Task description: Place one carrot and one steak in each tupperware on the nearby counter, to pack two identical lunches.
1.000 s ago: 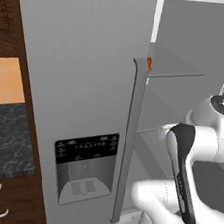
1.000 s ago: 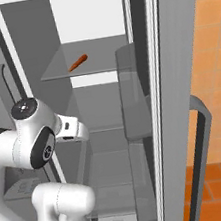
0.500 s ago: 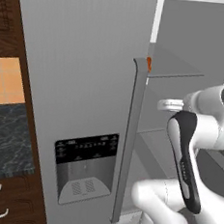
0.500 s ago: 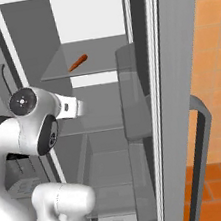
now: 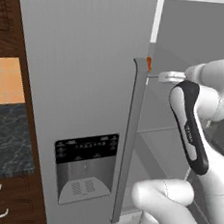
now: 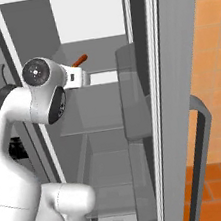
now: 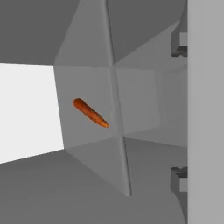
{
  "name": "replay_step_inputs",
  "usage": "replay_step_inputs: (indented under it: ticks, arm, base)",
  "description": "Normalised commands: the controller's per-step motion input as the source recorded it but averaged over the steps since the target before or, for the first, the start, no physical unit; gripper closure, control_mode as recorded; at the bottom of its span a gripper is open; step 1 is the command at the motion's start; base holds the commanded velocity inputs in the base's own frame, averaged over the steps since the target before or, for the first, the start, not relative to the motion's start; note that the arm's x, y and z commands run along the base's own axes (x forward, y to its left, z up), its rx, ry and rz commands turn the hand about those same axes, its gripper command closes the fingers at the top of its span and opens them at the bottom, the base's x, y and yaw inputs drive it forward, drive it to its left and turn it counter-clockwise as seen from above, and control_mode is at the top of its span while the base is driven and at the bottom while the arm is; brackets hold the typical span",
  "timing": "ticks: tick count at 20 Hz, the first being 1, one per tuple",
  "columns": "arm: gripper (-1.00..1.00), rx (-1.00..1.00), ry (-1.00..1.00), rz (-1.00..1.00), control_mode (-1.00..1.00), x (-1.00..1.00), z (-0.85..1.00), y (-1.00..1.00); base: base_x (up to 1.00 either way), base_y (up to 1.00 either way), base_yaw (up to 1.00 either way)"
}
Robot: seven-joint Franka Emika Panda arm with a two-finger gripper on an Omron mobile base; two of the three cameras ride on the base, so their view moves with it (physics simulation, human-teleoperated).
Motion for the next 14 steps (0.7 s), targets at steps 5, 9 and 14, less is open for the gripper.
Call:
replay_step_inputs:
  ticks: [5,9,14]
  arm:
    - [-1.00,0.03,0.02,-0.02,-1.00,0.55,0.15,0.00]
    - [-1.00,0.06,0.09,0.00,-1.00,0.81,-0.06,0.00]
    - [-1.00,0.01,0.10,0.00,-1.00,0.96,-0.26,0.00]
  base:
    - [0.00,0.00,0.00]
    - [0.00,0.00,0.00]
    - [0.00,0.00,0.00]
